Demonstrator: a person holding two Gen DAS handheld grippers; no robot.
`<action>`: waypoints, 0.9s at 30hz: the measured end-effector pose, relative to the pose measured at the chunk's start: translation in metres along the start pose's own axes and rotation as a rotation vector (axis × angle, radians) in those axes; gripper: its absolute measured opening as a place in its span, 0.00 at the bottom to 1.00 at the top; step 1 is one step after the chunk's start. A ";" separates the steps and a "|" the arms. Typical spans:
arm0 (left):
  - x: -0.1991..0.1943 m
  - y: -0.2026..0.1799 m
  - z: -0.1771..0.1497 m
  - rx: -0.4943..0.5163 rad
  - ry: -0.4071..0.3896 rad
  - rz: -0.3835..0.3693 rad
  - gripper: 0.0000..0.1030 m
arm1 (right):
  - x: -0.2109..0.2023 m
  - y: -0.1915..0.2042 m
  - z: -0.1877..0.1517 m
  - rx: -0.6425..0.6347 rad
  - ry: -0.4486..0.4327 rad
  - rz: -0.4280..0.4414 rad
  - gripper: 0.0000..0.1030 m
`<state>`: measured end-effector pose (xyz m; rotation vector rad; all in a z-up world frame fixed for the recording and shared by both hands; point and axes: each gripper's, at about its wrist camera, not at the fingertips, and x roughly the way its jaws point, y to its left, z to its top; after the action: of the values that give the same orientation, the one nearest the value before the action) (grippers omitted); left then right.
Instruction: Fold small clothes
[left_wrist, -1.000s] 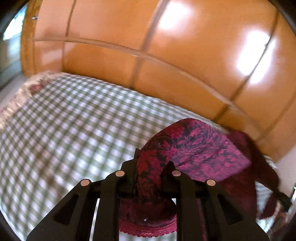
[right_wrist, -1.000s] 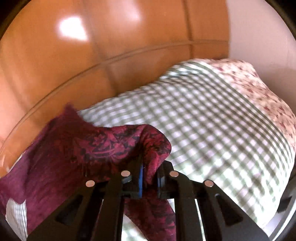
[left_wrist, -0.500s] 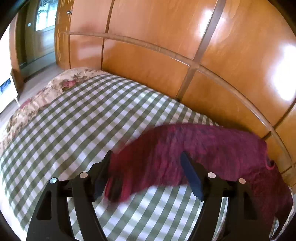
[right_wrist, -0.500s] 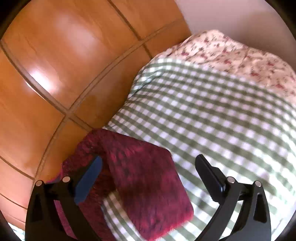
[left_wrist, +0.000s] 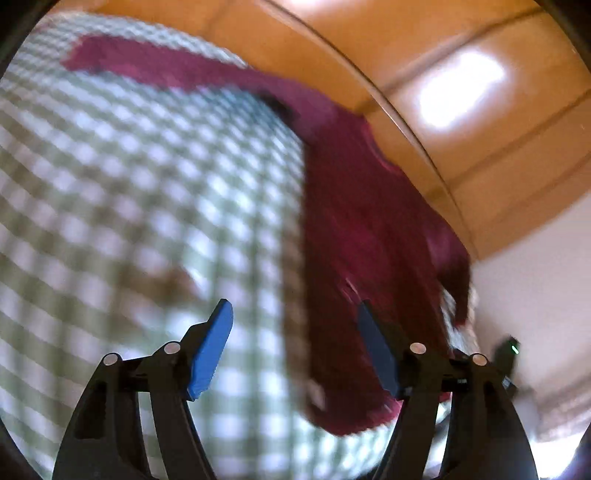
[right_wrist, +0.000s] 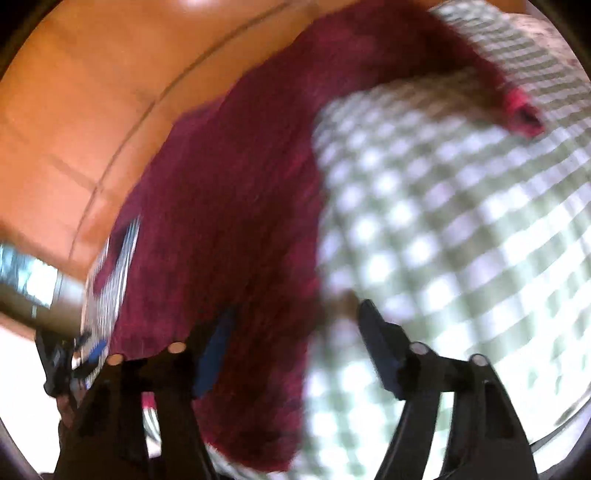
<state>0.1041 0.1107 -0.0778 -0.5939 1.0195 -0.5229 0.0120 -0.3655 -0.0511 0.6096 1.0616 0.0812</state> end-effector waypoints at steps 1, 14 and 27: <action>0.010 -0.003 -0.006 -0.004 0.032 -0.028 0.67 | 0.004 0.006 -0.004 -0.016 0.007 -0.007 0.61; -0.021 -0.071 -0.009 0.180 0.007 -0.015 0.11 | -0.063 0.050 -0.006 -0.215 -0.099 0.013 0.17; -0.023 -0.042 -0.103 0.123 0.175 0.118 0.20 | -0.045 -0.016 -0.090 -0.186 0.111 -0.133 0.26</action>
<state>-0.0030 0.0737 -0.0759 -0.3810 1.1709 -0.5358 -0.0894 -0.3558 -0.0542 0.3684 1.1844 0.0974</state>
